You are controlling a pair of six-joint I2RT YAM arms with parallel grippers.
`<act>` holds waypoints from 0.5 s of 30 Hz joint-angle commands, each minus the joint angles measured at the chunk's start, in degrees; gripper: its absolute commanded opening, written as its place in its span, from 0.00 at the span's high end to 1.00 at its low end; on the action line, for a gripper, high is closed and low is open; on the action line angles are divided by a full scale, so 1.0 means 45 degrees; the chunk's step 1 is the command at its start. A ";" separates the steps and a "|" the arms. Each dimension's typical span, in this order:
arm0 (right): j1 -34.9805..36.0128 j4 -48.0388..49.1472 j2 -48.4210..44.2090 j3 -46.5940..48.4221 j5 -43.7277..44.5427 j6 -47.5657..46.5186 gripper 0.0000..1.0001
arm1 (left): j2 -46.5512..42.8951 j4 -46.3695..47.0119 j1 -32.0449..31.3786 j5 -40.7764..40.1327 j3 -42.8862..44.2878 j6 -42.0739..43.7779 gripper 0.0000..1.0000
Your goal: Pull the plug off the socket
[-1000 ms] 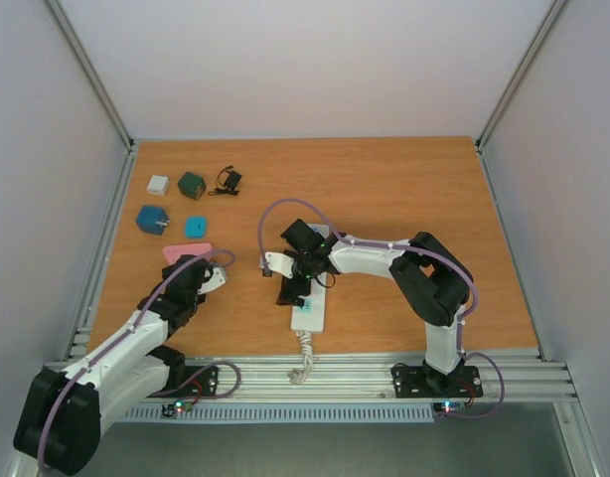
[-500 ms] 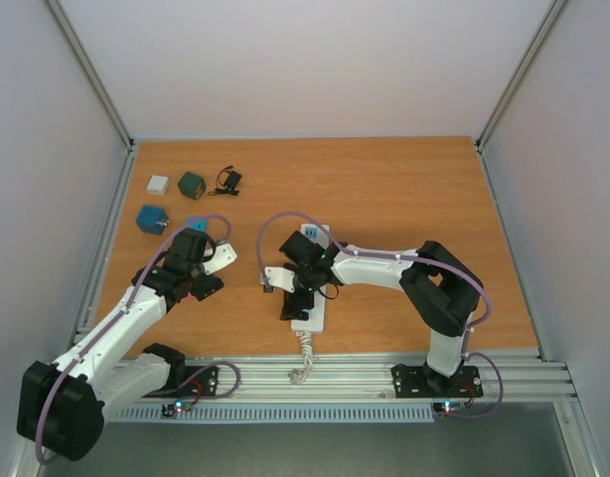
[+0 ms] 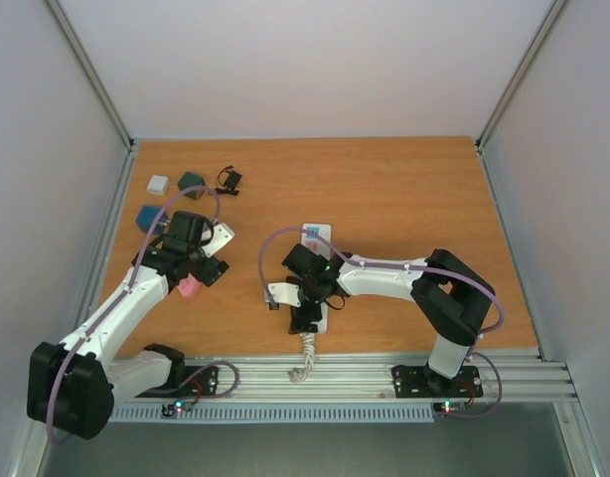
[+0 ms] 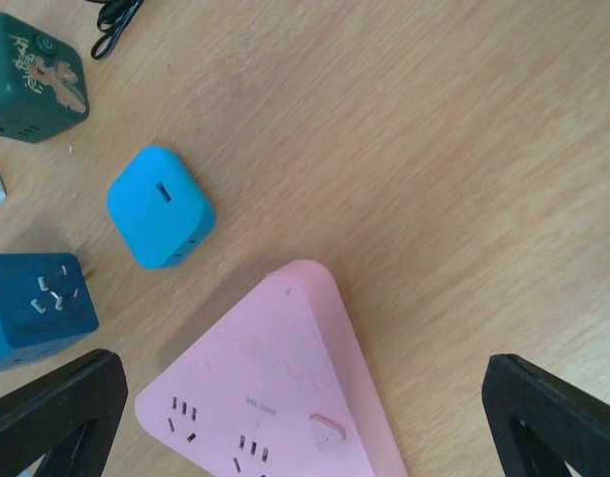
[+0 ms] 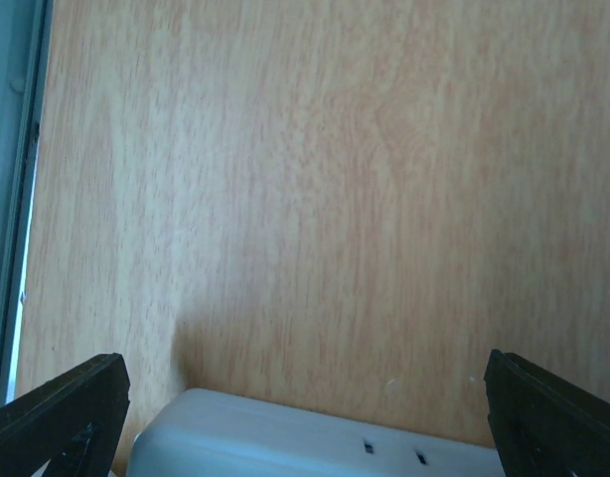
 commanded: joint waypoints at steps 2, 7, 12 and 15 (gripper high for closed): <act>-0.0112 -0.0724 0.0029 -0.0619 0.0857 -0.0717 0.01 | 0.0529 0.0178 0.0415 0.0842 0.0741 -0.0797 0.00; -0.1051 -0.1050 0.0149 -0.0672 0.0990 -0.1426 0.02 | 0.0712 0.0219 0.0424 0.0960 0.0973 -0.0901 0.00; -0.2517 -0.1304 0.0072 -0.0749 0.1250 -0.2626 0.01 | 0.0857 0.0199 0.0428 0.1026 0.1114 -0.0902 0.00; -0.3355 -0.1363 0.0072 -0.0532 0.1329 -0.2960 0.02 | 0.0962 0.0270 0.0424 0.1049 0.1123 -0.0928 0.00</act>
